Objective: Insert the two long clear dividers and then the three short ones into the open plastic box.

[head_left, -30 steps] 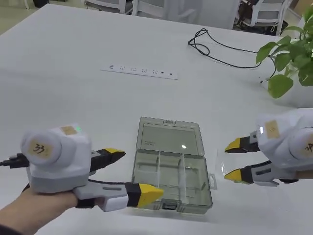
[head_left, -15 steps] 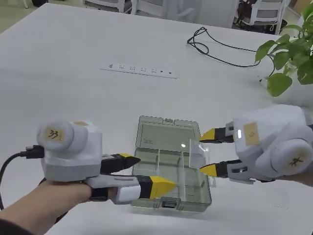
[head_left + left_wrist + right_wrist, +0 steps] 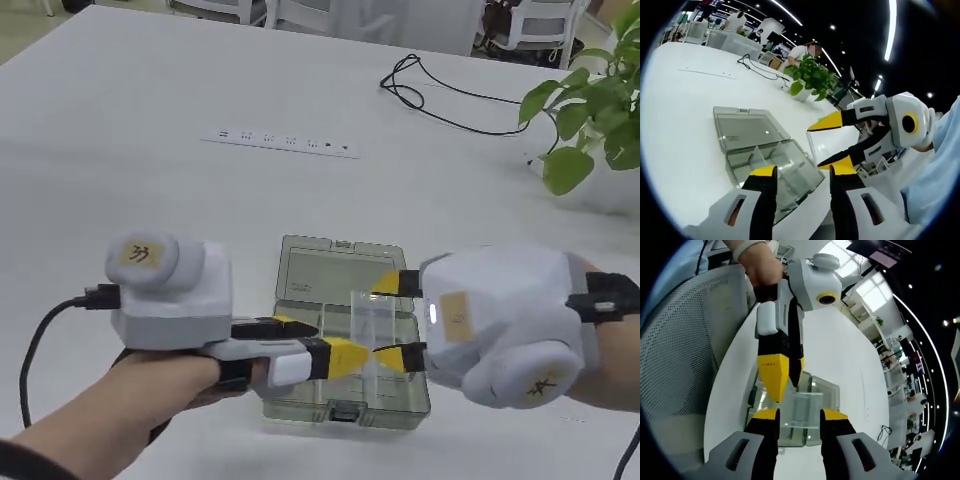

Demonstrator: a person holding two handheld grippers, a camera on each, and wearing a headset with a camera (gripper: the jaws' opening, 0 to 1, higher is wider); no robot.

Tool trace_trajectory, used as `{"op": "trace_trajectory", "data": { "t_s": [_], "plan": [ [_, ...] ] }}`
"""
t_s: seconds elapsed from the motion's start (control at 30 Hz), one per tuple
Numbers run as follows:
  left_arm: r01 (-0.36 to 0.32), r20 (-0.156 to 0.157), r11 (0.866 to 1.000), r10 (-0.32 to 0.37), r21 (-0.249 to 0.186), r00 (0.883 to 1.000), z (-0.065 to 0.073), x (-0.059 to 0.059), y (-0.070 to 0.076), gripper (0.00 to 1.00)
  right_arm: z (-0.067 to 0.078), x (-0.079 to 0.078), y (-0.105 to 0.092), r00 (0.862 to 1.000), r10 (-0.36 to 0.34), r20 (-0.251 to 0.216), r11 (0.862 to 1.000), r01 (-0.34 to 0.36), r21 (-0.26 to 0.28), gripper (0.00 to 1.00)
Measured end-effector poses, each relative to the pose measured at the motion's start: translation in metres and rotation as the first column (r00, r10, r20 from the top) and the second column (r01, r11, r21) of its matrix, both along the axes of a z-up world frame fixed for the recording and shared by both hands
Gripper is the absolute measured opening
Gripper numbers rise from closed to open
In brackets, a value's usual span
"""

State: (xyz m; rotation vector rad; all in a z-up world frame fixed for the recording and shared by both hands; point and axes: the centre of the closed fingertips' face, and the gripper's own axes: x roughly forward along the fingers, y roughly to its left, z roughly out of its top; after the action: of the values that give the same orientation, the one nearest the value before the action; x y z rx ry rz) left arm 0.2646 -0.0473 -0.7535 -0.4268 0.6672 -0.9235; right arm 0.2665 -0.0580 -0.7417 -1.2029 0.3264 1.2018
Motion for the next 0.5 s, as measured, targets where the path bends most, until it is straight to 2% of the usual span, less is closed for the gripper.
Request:
{"op": "trace_trajectory", "data": {
  "t_s": [0.1,0.3,0.5],
  "plan": [
    [-0.004,-0.015,1.000,0.004,-0.016,1.000,0.0011,0.0013,-0.0035,0.29,-0.0001,0.0000,0.0033,1.000,0.003,0.012,1.000,-0.003,-0.001,0.32],
    [-0.010,-0.028,1.000,0.009,-0.026,1.000,0.0019,0.0011,-0.0078,0.16,-0.0009,-0.0015,0.0060,1.000,0.011,0.027,1.000,-0.011,-0.006,0.32],
    [-0.018,-0.043,0.999,0.016,-0.042,0.999,0.0023,0.0001,-0.0101,0.09,0.0007,-0.0001,0.0071,0.998,0.015,0.057,1.000,-0.014,-0.006,0.32]
  ]
}}
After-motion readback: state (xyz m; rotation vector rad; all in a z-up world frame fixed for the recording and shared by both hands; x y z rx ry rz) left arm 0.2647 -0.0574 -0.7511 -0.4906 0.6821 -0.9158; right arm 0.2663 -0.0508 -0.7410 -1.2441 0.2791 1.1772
